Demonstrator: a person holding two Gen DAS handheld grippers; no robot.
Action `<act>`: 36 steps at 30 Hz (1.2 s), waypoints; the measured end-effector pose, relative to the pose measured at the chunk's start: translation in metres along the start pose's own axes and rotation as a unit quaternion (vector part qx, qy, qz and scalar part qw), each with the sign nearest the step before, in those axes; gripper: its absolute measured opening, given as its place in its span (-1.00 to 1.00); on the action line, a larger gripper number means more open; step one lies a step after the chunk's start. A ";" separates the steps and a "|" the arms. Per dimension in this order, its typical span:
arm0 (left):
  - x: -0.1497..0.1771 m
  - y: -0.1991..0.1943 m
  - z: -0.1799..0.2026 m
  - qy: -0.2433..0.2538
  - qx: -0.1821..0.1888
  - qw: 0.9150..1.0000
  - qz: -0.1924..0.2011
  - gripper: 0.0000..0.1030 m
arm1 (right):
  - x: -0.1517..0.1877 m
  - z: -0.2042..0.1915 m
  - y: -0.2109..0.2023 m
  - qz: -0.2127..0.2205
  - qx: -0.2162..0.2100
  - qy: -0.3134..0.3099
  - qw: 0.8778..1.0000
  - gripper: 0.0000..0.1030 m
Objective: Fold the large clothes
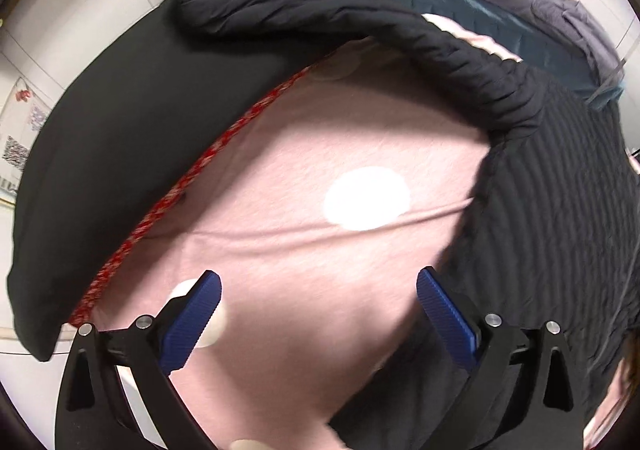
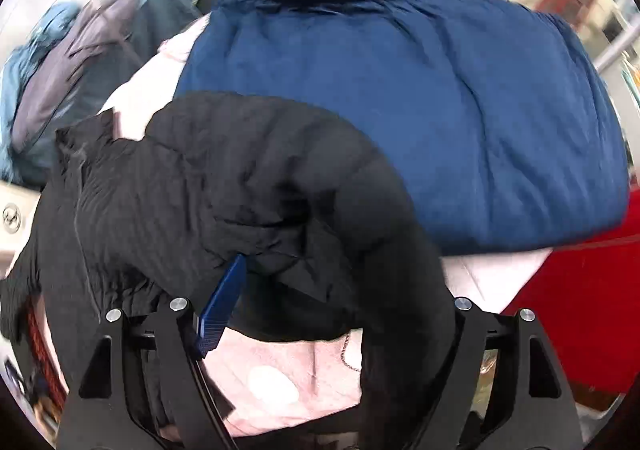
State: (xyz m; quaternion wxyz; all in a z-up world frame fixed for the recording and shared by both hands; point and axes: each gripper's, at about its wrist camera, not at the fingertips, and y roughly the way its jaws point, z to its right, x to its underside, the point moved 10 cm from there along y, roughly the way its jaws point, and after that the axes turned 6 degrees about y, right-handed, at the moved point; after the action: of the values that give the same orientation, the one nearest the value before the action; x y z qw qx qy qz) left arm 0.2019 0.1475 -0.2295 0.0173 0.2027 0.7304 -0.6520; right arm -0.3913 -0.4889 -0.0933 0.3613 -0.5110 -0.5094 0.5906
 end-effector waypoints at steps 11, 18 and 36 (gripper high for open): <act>-0.006 -0.015 0.016 0.030 -0.004 0.999 0.037 0.87 | -0.002 -0.106 -0.119 0.261 -0.024 -0.192 0.946 0.77; 0.009 -0.020 0.059 0.104 0.049 0.993 0.039 0.87 | 0.103 -0.196 -0.054 0.116 -0.153 -0.258 0.947 0.77; 0.125 0.045 0.113 0.132 0.226 0.958 -0.115 0.87 | 0.292 -0.164 0.129 -0.152 -0.172 -0.205 0.951 0.77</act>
State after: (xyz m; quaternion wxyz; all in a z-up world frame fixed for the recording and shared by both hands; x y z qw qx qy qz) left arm 0.0748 0.0758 -0.3252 -0.2004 0.2003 0.5782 -0.7651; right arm -0.2830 -0.2022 -0.2809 0.2409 -0.3495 -0.7384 0.5241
